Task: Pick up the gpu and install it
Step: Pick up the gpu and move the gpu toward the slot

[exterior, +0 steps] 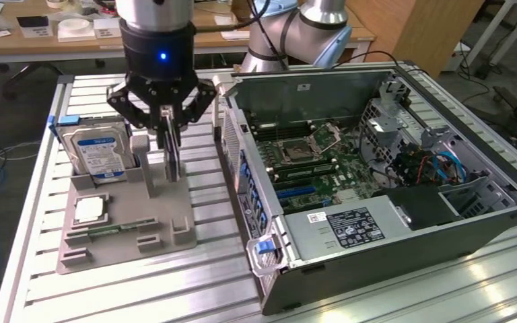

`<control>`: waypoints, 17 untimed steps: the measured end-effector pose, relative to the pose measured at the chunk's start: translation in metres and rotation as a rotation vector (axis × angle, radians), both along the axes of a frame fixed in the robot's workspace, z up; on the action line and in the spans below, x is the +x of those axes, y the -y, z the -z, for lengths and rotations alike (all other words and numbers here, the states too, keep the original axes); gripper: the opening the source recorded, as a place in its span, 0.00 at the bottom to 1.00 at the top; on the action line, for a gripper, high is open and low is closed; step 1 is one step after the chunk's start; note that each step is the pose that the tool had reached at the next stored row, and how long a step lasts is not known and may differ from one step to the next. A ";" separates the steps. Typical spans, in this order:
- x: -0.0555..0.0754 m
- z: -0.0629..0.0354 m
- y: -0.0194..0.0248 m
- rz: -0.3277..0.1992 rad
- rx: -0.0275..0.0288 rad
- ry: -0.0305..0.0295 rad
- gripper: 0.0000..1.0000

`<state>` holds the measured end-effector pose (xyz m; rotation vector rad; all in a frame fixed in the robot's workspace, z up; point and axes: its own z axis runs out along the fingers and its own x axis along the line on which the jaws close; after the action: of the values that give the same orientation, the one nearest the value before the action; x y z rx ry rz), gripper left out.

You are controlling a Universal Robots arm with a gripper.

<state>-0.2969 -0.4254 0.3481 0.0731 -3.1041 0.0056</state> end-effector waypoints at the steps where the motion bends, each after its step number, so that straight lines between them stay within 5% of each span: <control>1: 0.000 -0.0045 0.0000 0.000 0.0000 0.0000 0.28; 17: 0.000 -0.0751 0.0000 -0.001 0.0000 0.0000 0.28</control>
<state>-0.2969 -0.4254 0.4232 0.0751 -3.1041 0.0057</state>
